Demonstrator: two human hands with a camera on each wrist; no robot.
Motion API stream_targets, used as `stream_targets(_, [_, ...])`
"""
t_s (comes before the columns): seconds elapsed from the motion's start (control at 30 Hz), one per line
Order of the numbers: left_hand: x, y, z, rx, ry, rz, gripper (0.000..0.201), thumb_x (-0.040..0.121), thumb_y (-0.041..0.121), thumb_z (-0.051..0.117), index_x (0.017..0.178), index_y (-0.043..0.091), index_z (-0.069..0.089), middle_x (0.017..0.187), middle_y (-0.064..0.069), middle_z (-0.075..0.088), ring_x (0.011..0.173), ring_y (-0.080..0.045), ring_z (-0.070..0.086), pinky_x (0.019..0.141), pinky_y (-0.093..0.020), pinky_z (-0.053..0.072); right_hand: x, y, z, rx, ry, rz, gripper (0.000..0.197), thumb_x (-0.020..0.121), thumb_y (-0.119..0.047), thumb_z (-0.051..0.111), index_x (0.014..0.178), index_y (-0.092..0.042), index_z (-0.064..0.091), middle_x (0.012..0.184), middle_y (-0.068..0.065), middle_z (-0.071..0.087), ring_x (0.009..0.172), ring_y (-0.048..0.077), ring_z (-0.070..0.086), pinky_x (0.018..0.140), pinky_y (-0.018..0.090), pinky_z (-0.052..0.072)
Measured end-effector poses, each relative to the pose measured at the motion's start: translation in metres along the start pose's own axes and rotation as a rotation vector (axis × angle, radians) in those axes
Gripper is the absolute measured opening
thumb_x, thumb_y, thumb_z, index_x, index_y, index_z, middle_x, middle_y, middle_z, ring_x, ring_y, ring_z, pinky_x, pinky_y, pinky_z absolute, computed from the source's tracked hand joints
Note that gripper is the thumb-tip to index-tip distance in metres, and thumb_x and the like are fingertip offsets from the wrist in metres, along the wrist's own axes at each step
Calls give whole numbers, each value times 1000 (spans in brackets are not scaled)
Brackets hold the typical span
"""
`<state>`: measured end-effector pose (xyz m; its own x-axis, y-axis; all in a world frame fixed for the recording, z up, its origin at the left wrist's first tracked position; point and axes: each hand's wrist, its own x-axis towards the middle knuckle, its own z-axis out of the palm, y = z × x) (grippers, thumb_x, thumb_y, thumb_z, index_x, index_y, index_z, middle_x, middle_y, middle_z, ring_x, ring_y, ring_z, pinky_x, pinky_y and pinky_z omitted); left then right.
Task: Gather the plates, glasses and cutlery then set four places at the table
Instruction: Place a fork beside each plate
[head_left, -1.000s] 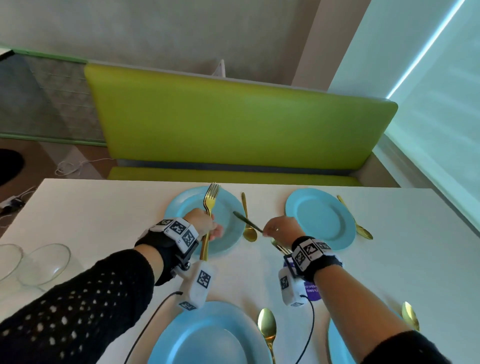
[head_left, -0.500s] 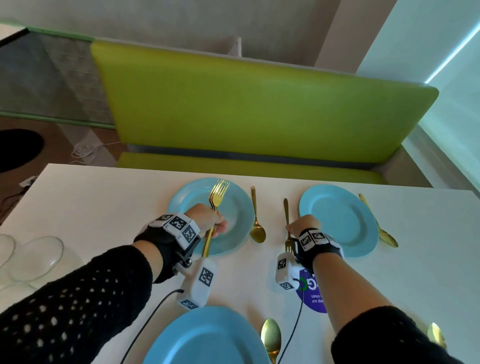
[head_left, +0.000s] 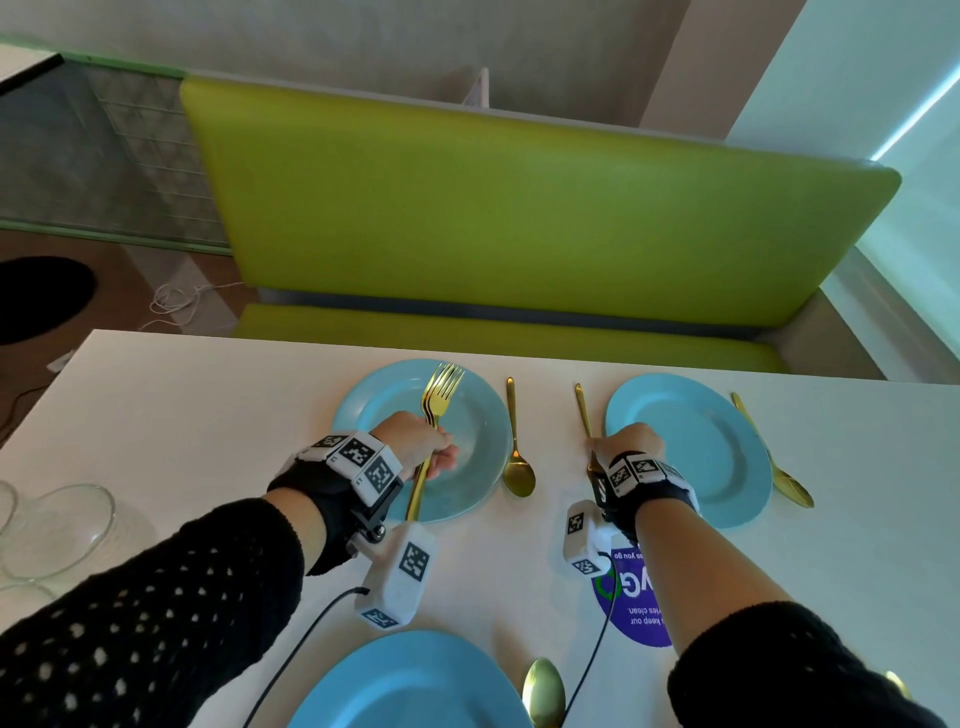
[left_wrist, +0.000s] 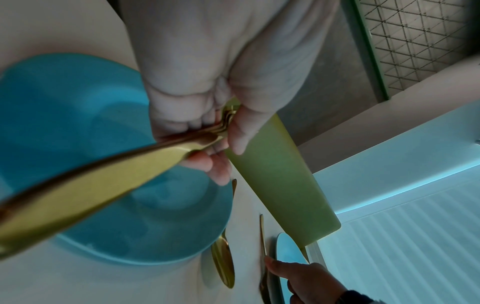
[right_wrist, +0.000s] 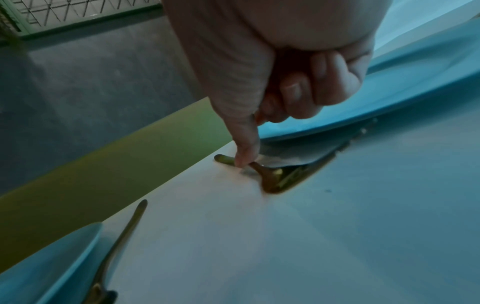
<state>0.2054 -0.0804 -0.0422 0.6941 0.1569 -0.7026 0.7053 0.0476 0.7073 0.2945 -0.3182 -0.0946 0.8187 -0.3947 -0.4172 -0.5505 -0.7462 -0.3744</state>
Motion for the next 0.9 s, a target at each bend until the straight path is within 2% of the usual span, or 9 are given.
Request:
stream_targets(0.17, [2, -1, 0, 5, 5, -5, 17, 95, 2, 48, 78, 3, 50, 72, -11, 61, 56, -15, 59, 54, -22, 42, 2, 0, -4, 10, 13, 8, 39, 77, -25, 76, 58, -9, 45, 57, 4, 47, 68, 26, 55, 41, 21, 30])
stream_targets(0.33, [-2, -1, -1, 12, 1, -1, 18, 95, 1, 47, 78, 3, 49, 72, -12, 60, 50, -14, 59, 52, -22, 42, 4, 3, -4, 42, 15, 25, 36, 76, -24, 76, 60, -9, 48, 65, 7, 57, 63, 25, 56, 43, 21, 37])
stream_targets(0.4, [-4, -3, -2, 17, 2, 0, 18, 95, -1, 45, 78, 4, 48, 72, -12, 60, 52, -15, 58, 50, -21, 41, 0, 2, -5, 47, 25, 20, 33, 76, -25, 76, 65, -7, 51, 75, 10, 60, 67, 27, 58, 53, 25, 45])
stream_targets(0.47, [-6, -6, -4, 21, -5, -3, 17, 95, -5, 41, 81, 3, 47, 73, -13, 59, 57, -18, 57, 49, -21, 41, -10, -4, -7, 42, 33, -5, 30, 79, -28, 73, 84, -2, 60, 86, 13, 62, 76, 30, 60, 64, 29, 48])
stream_targets(0.53, [-9, -9, -6, 37, -17, 0, 22, 93, -11, 34, 82, 4, 46, 75, -13, 56, 62, -20, 56, 51, -23, 41, -23, -11, -8, 2, 30, -83, 39, 83, -33, 68, 103, 0, 61, 97, 13, 66, 88, 31, 63, 72, 32, 50])
stream_targets(0.63, [-16, -15, -8, 96, -47, 14, 29, 92, -15, 29, 79, 5, 46, 76, -11, 53, 65, -20, 57, 54, -25, 42, -56, -25, -7, 7, -7, -294, 33, 87, -32, 64, 107, -6, 61, 106, 9, 66, 103, 27, 61, 82, 30, 47])
stream_targets(0.77, [-33, -21, -17, 205, -95, 38, 26, 94, -12, 38, 77, 6, 47, 74, -9, 55, 60, -15, 60, 43, -18, 47, -124, -39, 6, 26, -64, -553, 20, 83, -27, 67, 100, -15, 65, 82, -1, 59, 81, 17, 57, 73, 23, 43])
stream_targets(0.83, [-42, -24, -27, 246, -123, 65, 26, 94, -10, 42, 74, 6, 48, 69, -8, 58, 46, -10, 63, 41, -18, 47, -160, -44, 13, -19, -94, -677, 19, 82, -24, 68, 99, -17, 67, 82, -3, 59, 79, 14, 55, 72, 22, 42])
stream_targets(0.9, [-54, -28, -42, 275, -156, 92, 26, 92, -10, 45, 72, 5, 48, 59, -7, 62, 36, -7, 61, 42, -20, 47, -196, -50, 22, -92, -104, -799, 19, 82, -20, 68, 101, -17, 70, 93, 1, 65, 87, 17, 60, 81, 25, 48])
